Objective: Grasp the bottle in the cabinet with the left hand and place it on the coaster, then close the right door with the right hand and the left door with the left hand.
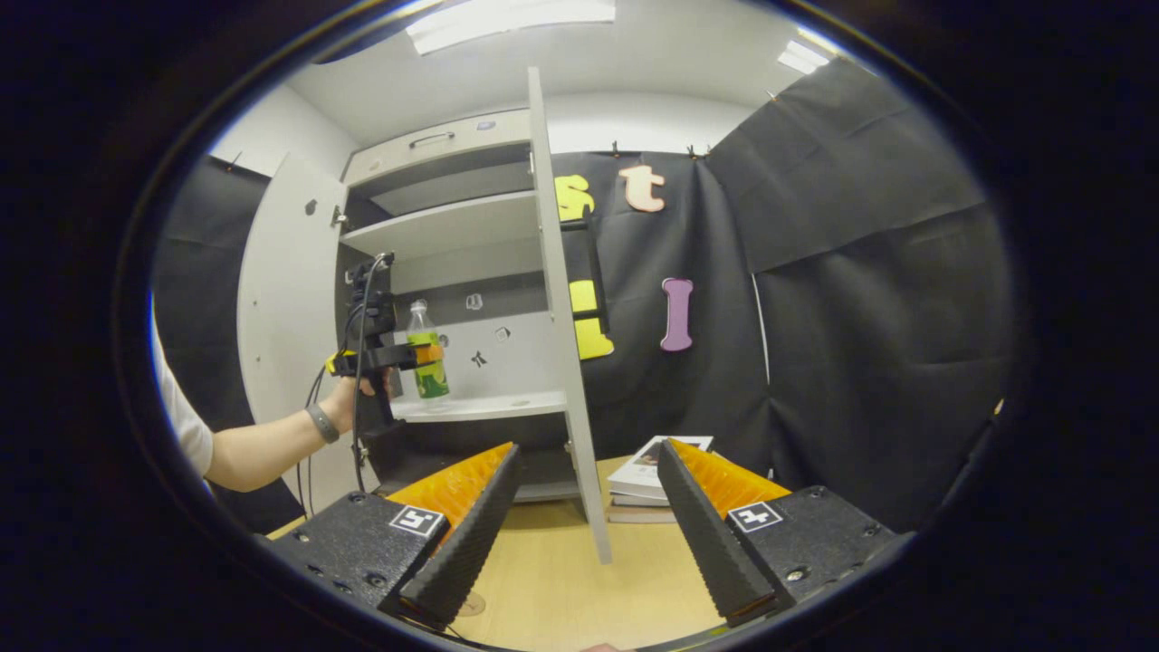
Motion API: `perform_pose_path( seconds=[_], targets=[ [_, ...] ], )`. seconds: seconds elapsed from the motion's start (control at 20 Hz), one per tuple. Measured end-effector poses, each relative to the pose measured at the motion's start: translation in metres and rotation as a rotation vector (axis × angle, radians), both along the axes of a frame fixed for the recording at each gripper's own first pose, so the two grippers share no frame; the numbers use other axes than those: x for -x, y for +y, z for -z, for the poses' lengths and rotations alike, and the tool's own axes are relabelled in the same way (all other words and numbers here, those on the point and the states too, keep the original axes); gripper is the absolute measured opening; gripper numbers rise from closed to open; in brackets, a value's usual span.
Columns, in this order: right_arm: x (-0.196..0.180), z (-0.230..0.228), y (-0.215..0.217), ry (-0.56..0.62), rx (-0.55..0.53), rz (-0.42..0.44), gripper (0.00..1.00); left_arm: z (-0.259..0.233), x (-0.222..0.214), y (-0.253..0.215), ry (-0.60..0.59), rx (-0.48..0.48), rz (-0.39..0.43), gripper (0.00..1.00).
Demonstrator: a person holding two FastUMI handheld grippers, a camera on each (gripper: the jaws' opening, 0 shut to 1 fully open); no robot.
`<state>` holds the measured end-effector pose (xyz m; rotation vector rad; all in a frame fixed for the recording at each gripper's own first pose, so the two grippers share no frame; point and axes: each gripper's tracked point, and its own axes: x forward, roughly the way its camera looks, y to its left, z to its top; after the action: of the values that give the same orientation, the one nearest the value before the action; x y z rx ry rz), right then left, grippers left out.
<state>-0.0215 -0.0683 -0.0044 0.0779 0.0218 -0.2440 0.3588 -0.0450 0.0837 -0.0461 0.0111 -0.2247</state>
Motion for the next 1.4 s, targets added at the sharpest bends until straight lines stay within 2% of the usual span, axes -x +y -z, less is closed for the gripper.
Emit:
perform_pose_path(
  seconds=[0.2, 0.25, 0.3, 0.45, 0.5, 0.55, 0.6, 0.65, 0.7, 0.75, 0.9, 1.0, 1.15, 1.25, 1.4],
  targets=[
    [-0.006, -0.007, 0.008, -0.001, 0.015, -0.048, 0.99, -0.002, 0.042, 0.003, 0.015, 0.071, 0.025, 0.69],
    [-0.008, -0.012, 0.011, -0.007, 0.019, -0.066, 0.95, -0.004, 0.055, 0.004, 0.012, 0.084, 0.031, 0.69],
    [-0.009, -0.014, 0.011, -0.011, 0.025, -0.078, 0.99, -0.004, 0.066, 0.005, 0.013, 0.092, 0.039, 0.69],
    [-0.014, -0.027, 0.015, -0.034, 0.038, -0.118, 0.99, 0.001, 0.107, 0.008, 0.004, 0.075, 0.048, 0.69],
    [-0.015, -0.03, 0.014, -0.039, 0.042, -0.128, 0.95, 0.004, 0.121, 0.009, -0.004, 0.062, 0.041, 0.69],
    [-0.016, -0.034, 0.014, -0.043, 0.048, -0.136, 0.99, 0.01, 0.134, 0.01, -0.008, 0.046, 0.031, 0.69],
    [-0.016, -0.037, 0.013, -0.046, 0.056, -0.144, 0.99, 0.019, 0.148, 0.011, -0.009, 0.034, 0.017, 0.73],
    [-0.017, -0.042, 0.013, -0.052, 0.067, -0.151, 0.99, 0.03, 0.161, 0.01, -0.008, 0.029, -0.002, 0.69],
    [-0.018, -0.048, 0.011, -0.06, 0.081, -0.154, 0.95, 0.043, 0.172, 0.01, -0.006, 0.02, -0.03, 0.69],
    [-0.018, -0.053, 0.01, -0.063, 0.095, -0.153, 0.99, 0.057, 0.183, 0.009, 0.003, 0.021, -0.059, 0.69],
    [-0.017, -0.066, 0.006, -0.076, 0.103, -0.154, 0.99, 0.102, 0.214, -0.003, 0.013, 0.037, -0.097, 0.69],
    [-0.013, -0.075, 0.003, -0.096, 0.097, -0.145, 0.99, 0.134, 0.233, -0.006, 0.035, -0.006, -0.124, 0.69],
    [-0.009, -0.082, 0.001, -0.117, 0.108, -0.133, 0.99, 0.183, 0.265, -0.021, 0.076, -0.035, -0.115, 0.69],
    [-0.005, -0.08, 0.0, -0.103, 0.123, -0.125, 0.99, 0.212, 0.281, -0.024, 0.101, -0.047, -0.138, 0.69],
    [-0.002, -0.081, 0.003, -0.105, 0.123, -0.124, 0.99, 0.234, 0.295, -0.026, 0.066, -0.055, -0.154, 0.7]
  ],
)
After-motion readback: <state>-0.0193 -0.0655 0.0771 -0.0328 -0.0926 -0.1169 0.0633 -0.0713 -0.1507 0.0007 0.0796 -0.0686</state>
